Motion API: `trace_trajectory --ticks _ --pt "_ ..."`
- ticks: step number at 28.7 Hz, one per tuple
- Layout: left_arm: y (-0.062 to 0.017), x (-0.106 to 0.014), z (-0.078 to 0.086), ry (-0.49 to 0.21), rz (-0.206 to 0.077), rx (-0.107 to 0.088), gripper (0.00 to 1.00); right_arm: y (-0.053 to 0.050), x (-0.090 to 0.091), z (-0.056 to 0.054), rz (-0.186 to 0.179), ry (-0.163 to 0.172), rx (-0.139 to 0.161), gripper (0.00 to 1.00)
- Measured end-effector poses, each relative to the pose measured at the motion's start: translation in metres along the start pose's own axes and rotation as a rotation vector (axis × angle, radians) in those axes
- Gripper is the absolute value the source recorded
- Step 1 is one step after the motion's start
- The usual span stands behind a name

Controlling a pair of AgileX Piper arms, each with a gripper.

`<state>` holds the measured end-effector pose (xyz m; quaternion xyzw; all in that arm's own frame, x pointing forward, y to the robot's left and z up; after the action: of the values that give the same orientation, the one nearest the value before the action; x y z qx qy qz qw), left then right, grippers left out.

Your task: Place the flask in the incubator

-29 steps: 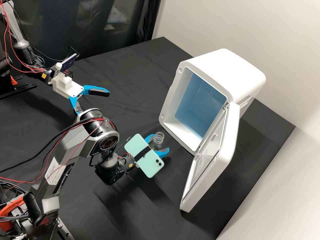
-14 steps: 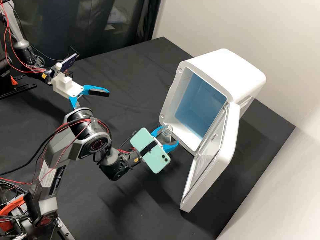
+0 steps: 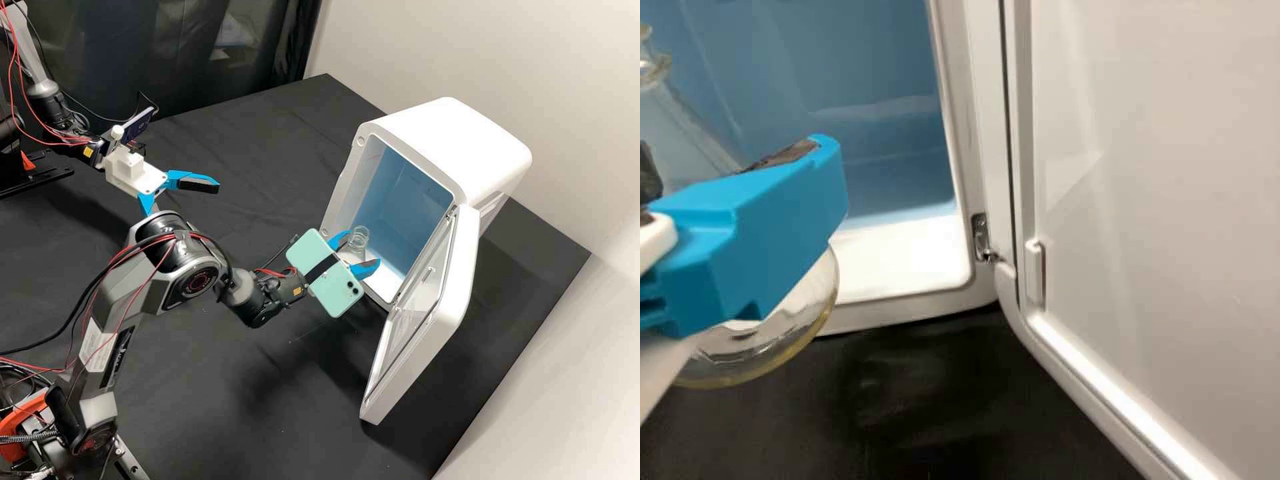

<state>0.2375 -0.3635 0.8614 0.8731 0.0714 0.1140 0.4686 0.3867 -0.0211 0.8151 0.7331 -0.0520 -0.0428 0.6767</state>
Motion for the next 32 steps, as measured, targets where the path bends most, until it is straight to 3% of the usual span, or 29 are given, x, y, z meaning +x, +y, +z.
trace_trajectory --ticks 6,15,17,21,27,32 --pt "-0.0004 0.0 0.002 -0.008 -0.002 0.001 1.0 0.001 0.034 -0.008 -0.003 -0.053 -0.011 0.0" --pt "-0.0006 0.0 0.003 -0.012 -0.002 0.0 1.0 0.003 0.077 -0.021 0.005 -0.086 -0.051 0.0" --pt "-0.0009 0.001 0.005 -0.018 -0.003 0.001 1.0 0.004 0.084 -0.021 0.002 -0.106 -0.045 0.0" --pt "-0.001 0.001 0.005 -0.021 -0.004 0.001 1.0 0.008 0.098 -0.024 0.015 -0.118 -0.039 0.0" --pt "-0.0012 0.001 0.006 -0.024 -0.005 0.001 1.0 0.009 0.113 -0.025 0.005 -0.146 -0.043 0.0" --pt "-0.0012 0.001 0.006 -0.024 -0.005 0.001 1.0 0.005 0.127 -0.029 -0.003 -0.163 -0.069 0.0"
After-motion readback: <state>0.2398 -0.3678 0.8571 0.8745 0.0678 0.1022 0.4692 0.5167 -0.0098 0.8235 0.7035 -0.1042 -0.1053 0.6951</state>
